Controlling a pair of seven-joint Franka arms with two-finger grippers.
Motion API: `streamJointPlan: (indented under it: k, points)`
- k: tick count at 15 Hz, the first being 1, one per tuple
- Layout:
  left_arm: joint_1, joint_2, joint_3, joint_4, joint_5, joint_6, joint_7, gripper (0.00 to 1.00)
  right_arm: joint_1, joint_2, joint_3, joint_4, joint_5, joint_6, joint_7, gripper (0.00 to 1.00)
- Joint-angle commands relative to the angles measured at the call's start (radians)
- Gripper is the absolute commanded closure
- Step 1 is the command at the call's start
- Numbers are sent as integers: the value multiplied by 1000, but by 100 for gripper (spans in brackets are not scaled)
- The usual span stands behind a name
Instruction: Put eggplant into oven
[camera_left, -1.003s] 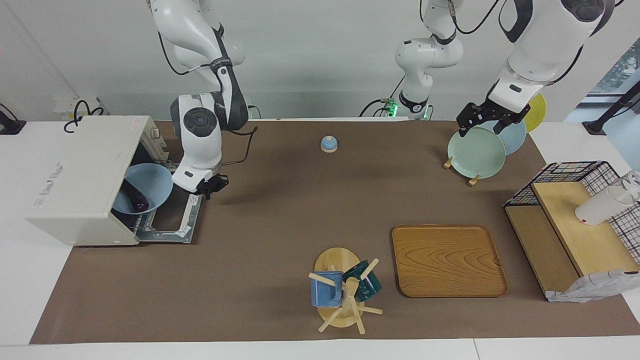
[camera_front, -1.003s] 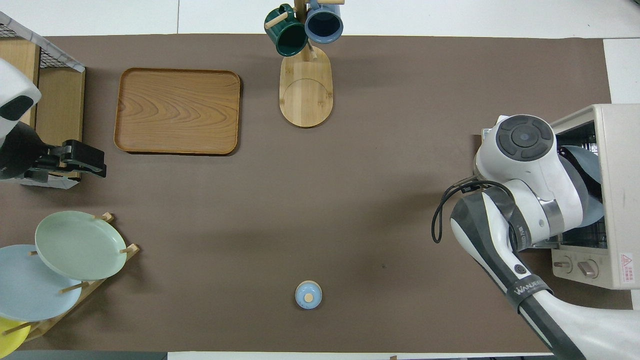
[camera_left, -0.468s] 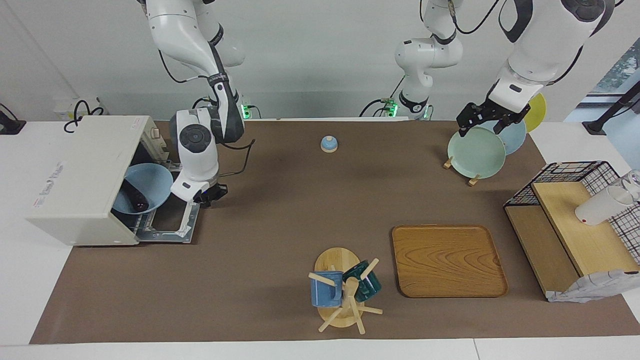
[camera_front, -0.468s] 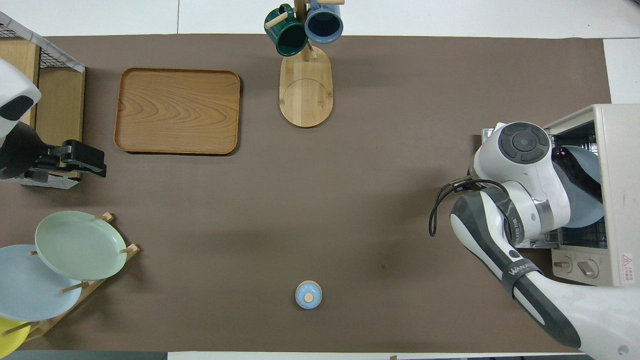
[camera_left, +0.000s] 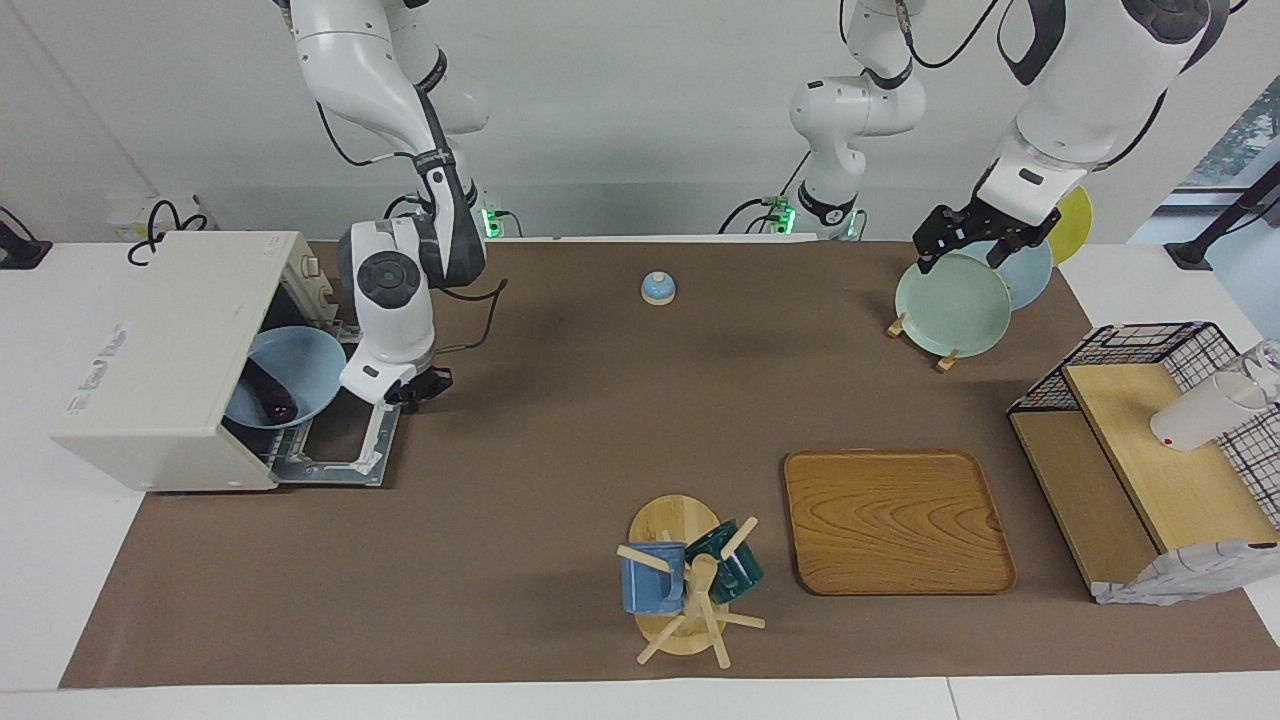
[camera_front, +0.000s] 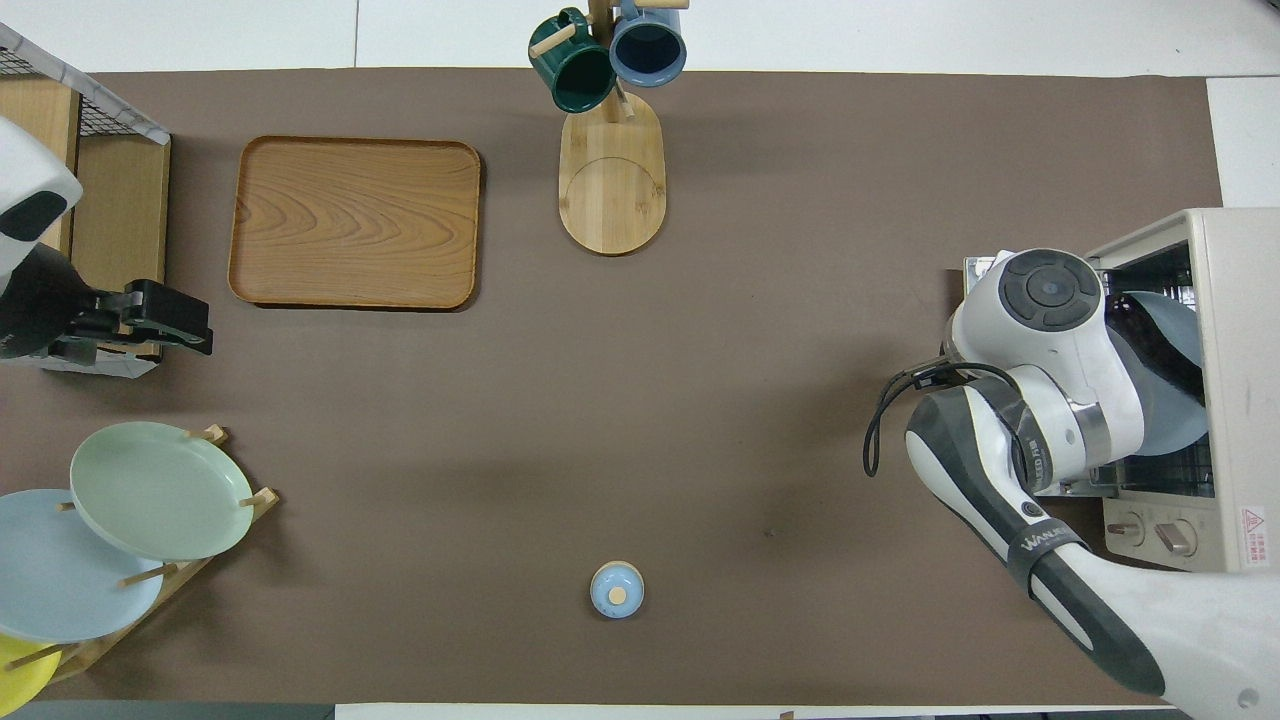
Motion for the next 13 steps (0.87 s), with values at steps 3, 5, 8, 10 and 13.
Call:
streamJointPlan:
  k: [3, 5, 8, 10, 13]
  points:
    - [7, -3, -2, -3, -6, 11, -7, 0, -14, -23, 4, -21, -46, -4, -38, 100]
    - [7, -3, -2, -3, -7, 11, -7, 0, -13, -23, 6, -13, -106, -39, -42, 100]
    - [6, -3, -2, -3, -6, 11, -7, 0, -5, -34, 6, 45, -145, -117, -80, 100]
    - [7, -3, -2, -3, -6, 11, -7, 0, -27, -41, 6, 115, -140, -198, -149, 100]
    - [6, -3, -2, -3, -6, 11, -7, 0, -45, -60, 7, 167, -131, -264, -197, 100]
